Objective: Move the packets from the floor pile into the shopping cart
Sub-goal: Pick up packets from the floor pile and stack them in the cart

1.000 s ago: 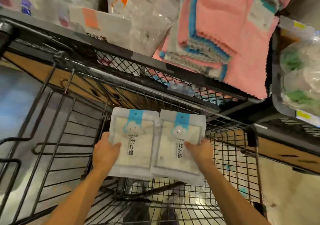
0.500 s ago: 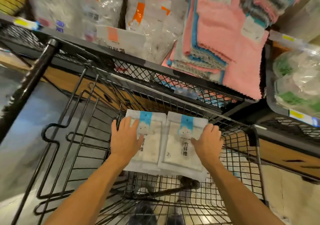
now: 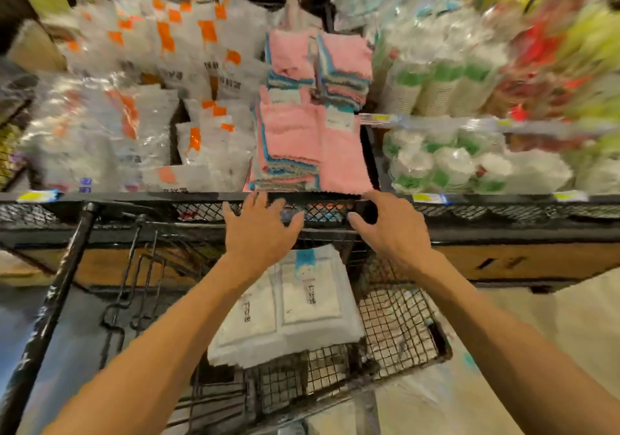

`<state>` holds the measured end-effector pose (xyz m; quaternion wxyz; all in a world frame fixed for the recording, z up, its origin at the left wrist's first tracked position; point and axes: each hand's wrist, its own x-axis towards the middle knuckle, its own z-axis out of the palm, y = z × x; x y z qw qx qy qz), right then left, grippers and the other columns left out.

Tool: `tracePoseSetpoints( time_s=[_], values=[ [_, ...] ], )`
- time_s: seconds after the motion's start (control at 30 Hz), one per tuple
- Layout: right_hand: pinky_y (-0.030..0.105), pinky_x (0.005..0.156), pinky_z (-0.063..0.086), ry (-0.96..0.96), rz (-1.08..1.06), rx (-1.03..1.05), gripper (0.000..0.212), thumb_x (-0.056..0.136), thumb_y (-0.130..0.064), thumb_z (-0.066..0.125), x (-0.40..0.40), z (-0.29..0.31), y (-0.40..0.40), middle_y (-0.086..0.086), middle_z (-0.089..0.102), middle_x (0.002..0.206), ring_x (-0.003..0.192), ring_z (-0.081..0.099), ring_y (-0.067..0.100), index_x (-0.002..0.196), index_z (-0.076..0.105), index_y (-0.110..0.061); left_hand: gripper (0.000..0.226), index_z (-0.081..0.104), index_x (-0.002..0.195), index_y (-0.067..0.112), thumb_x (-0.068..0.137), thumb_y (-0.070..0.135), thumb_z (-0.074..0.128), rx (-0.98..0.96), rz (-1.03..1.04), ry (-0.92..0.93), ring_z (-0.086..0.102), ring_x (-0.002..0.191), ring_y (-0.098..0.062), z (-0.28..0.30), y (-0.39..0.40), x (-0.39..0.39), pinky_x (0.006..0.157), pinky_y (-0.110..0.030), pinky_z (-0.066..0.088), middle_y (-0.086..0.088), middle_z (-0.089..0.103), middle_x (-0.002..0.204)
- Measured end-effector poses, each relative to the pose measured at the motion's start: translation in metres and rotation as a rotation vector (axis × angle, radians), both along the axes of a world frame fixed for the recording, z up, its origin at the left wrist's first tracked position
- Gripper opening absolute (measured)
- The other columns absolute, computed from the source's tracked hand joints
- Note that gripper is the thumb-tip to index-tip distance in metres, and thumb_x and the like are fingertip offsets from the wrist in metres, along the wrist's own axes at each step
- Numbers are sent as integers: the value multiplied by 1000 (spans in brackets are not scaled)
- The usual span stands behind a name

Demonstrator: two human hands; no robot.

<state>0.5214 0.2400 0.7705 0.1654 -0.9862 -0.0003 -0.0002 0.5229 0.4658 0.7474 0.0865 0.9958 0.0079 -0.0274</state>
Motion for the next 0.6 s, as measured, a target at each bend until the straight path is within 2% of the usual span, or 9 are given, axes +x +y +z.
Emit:
tracePoseSetpoints(
  time_s=[0.1, 0.23, 0.33, 0.6],
  values=[
    [44, 98, 51, -35, -60, 43, 62, 96, -61, 58, -29, 34, -43, 0, 62, 141, 126, 60, 27, 147, 53, -27, 63, 44, 150, 33, 99, 68, 31, -10, -70, -83, 26, 151, -26, 32, -40, -14, 119, -66, 14, -4, 34, 162],
    [46, 96, 53, -89, -170, 115, 63, 96, -61, 57, -77, 53, -115, 1, 60, 144, 127, 58, 28, 149, 50, -27, 58, 47, 148, 32, 100, 64, 36, -20, -161, -104, 25, 151, -26, 55, -104, -42, 120, -65, 11, -4, 32, 163],
    [46, 94, 54, -134, -271, 107, 62, 96, -61, 57, -118, 50, -178, 1, 62, 140, 124, 59, 29, 147, 52, -28, 59, 45, 150, 31, 101, 62, 35, -32, -227, -99, 21, 152, -24, 53, -162, -65, 120, -64, 9, -2, 28, 164],
    [45, 98, 54, -58, -553, 140, 64, 95, -63, 58, -245, 24, -347, 0, 61, 142, 124, 59, 29, 146, 52, -24, 62, 42, 152, 34, 99, 67, 33, -36, -397, 16, 16, 155, -19, 25, -330, -136, 123, -61, 7, 0, 25, 167]
  ],
)
